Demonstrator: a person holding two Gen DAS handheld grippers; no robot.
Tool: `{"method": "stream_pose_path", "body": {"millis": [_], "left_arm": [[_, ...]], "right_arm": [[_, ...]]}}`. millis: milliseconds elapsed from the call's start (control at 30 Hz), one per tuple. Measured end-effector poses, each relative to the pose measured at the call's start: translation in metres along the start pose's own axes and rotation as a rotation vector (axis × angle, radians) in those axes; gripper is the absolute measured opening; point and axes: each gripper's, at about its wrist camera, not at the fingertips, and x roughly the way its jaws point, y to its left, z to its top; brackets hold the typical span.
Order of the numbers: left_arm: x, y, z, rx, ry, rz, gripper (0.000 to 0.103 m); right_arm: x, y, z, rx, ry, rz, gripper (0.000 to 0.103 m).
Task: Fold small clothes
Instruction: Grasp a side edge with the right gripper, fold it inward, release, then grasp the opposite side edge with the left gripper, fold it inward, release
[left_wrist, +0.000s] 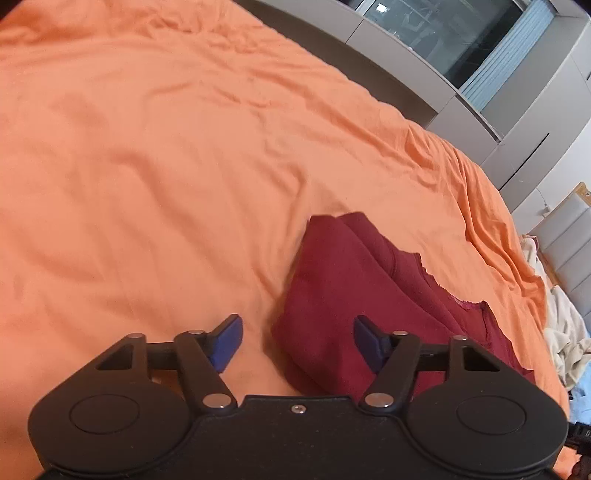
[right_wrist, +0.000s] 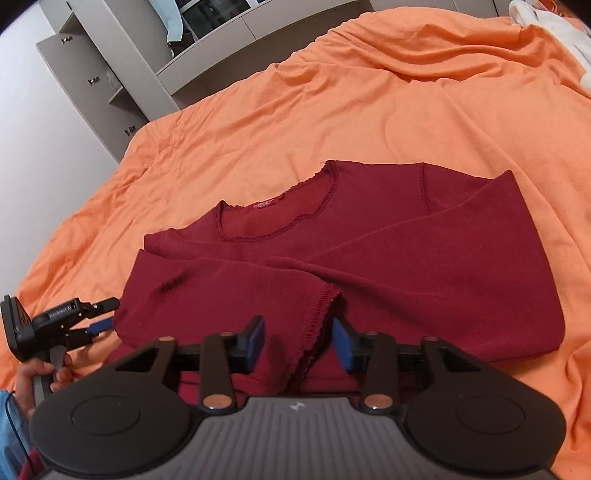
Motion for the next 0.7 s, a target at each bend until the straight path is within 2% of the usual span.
{"method": "stream_pose_path", "body": {"millis": [100, 167, 233, 300, 567, 700], "left_arm": [[0.003, 0.000, -0.001, -0.001, 0.008, -0.028, 0.059], [0.006, -0.002, -0.001, 0.012, 0.018, -0.046, 0.048], [0.008, -0.008, -0.002, 0.041, 0.024, -0.045, 0.026], [0.007, -0.016, -0.003, 0.075, 0.011, -0.013, 0.013], [-0.023, -0.050, -0.014, 0.174, -0.095, 0.186, 0.008], [-0.031, -0.057, -0.016, 0.192, -0.101, 0.238, 0.008]], "right_arm": [[-0.003, 0.000, -0.002, -0.003, -0.007, -0.004, 0.057], [-0.004, 0.000, -0.003, -0.003, -0.010, -0.005, 0.058], [-0.006, 0.001, -0.004, -0.007, -0.013, -0.004, 0.059], [-0.006, 0.001, -0.004, -0.012, -0.014, -0.006, 0.060], [-0.011, 0.000, -0.004, -0.014, -0.022, -0.003, 0.061], [-0.013, 0.000, -0.007, -0.024, -0.018, -0.005, 0.061]]}}
